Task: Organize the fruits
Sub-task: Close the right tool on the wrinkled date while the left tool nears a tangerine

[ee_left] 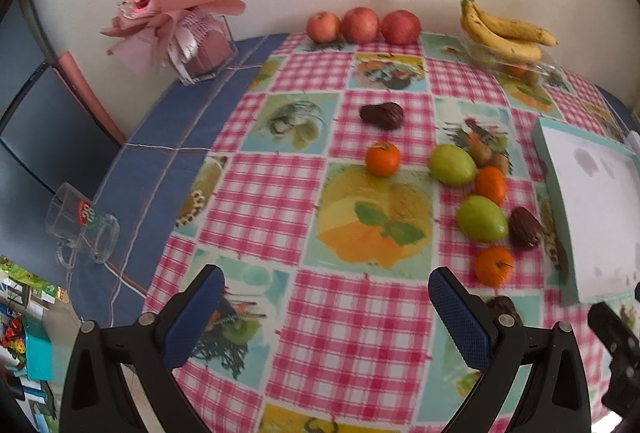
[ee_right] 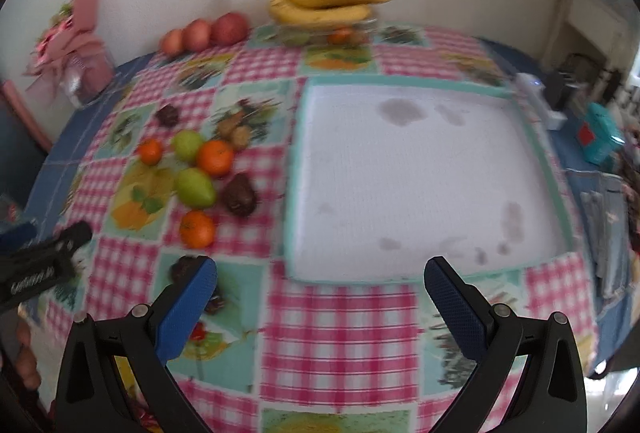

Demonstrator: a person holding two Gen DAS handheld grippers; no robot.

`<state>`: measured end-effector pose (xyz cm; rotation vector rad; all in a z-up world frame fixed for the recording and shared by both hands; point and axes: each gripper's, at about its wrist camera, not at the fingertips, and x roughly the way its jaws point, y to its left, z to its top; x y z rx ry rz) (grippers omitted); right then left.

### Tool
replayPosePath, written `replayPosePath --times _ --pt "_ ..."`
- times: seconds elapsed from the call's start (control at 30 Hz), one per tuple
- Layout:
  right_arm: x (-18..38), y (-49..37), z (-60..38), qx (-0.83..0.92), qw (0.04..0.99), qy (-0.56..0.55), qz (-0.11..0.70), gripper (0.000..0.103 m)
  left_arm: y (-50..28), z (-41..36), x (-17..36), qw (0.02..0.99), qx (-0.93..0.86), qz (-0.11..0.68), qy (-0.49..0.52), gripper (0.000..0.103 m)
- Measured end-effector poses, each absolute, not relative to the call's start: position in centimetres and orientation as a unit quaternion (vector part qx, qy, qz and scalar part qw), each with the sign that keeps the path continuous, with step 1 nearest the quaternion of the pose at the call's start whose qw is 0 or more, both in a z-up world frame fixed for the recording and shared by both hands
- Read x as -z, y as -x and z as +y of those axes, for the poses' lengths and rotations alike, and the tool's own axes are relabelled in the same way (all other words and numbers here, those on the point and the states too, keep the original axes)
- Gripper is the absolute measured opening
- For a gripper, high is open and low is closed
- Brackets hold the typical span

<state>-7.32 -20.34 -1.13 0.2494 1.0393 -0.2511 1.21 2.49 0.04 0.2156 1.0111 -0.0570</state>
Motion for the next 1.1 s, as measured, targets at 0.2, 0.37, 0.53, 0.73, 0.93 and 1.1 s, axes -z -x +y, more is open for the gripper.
replayPosePath --times 0.2,0.37,0.53,0.73,0.93,1.1 --pt "1.2 6.2 -18.5 0.055 0.857 -0.135 0.495 0.103 -2.1 4.2 0.3 0.869 0.008 0.49 -0.068 0.103" --pt "2.3 4.7 -16.3 0.022 0.85 -0.11 0.514 0.103 -2.8 5.4 1.1 0.861 -0.005 0.506 -0.047 0.103" --pt "3.9 3.3 -15.2 0.005 0.832 -0.102 0.546 0.101 -3.5 5.7 2.4 0.848 -0.011 0.529 -0.04 0.103" --pt "5.4 1.9 -13.4 -0.016 0.819 -0.08 0.568 0.094 -4.5 5.4 4.3 0.829 -0.011 0.558 -0.04 0.103" --pt "7.4 0.9 -12.4 -0.028 0.799 -0.07 0.596 0.084 -4.9 5.5 5.5 0.815 -0.017 0.578 -0.032 0.103" --pt "8.3 0.6 -12.3 -0.027 0.793 -0.069 0.605 0.065 -4.9 5.5 5.7 0.815 -0.021 0.579 -0.029 0.103"
